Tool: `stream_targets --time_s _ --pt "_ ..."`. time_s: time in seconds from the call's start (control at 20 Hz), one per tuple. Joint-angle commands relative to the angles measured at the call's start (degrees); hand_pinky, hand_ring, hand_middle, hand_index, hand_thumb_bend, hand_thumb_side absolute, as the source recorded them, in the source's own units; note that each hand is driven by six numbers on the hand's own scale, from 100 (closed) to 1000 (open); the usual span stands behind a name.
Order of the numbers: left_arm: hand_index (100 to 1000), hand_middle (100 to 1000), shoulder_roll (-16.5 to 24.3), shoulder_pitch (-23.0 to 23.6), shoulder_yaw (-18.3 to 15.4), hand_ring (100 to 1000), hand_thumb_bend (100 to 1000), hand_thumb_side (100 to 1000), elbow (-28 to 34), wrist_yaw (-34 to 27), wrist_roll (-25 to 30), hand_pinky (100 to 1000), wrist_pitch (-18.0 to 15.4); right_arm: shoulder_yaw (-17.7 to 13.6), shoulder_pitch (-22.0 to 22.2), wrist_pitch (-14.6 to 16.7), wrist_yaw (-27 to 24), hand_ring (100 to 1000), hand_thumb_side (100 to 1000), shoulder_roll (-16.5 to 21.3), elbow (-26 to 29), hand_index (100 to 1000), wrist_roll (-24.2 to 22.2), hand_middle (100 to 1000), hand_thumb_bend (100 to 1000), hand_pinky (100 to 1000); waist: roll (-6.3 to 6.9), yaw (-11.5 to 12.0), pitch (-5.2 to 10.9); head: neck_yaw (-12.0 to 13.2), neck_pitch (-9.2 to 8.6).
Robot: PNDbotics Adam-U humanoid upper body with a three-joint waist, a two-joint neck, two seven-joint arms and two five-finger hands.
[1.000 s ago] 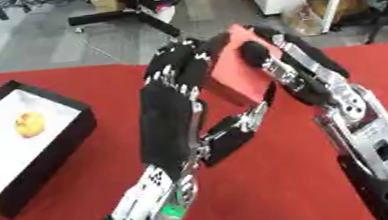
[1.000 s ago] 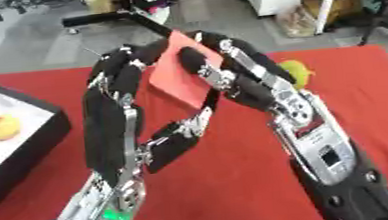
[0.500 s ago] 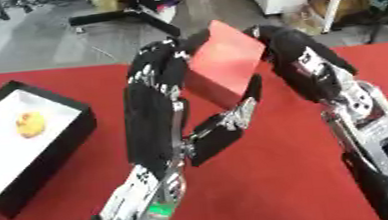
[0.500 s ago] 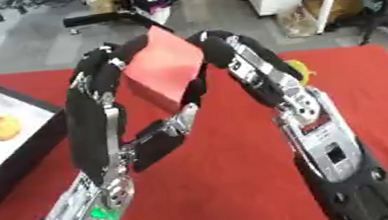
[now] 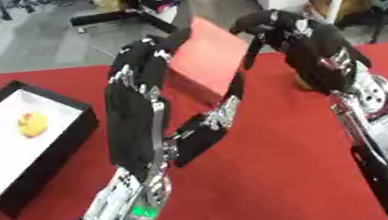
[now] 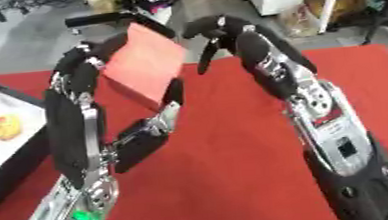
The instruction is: Pick up the objects with one hand, pass them to the other hand, and then place them into the box on the other side of the table.
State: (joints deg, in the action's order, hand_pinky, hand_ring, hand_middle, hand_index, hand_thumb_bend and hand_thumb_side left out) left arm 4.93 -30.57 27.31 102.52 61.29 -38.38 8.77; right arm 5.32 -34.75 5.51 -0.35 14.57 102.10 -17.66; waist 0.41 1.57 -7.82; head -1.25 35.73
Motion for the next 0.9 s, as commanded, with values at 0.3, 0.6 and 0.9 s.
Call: stream_targets --time_s 0.3,0.6,0.9 --pt "628 530 11.8 -0.2 -7.9 556 100 133 -1.0 4.8 3.6 701 6.3 -7.0 1.2 -2.9 4.7 465 1000 1.9 2.5 786 7.1 707 738 1000 1.53 -0.1 1.87 7.9 0.08" --pt "652 546 21.2 -2.0 -12.5 573 261 100 -9.7 6.7 9.4 710 12.1 -3.9 2.4 -2.3 7.1 458 1000 2.0 1.7 785 10.7 702 726 1000 2.41 -0.6 2.38 9.0 2.1" --pt "684 572 29.9 -1.9 -14.0 602 368 144 -19.2 4.4 15.2 727 17.9 -3.3 2.6 -1.7 7.6 454 1000 1.6 1.4 784 9.8 697 716 1000 2.48 -1.6 2.42 8.5 2.05"
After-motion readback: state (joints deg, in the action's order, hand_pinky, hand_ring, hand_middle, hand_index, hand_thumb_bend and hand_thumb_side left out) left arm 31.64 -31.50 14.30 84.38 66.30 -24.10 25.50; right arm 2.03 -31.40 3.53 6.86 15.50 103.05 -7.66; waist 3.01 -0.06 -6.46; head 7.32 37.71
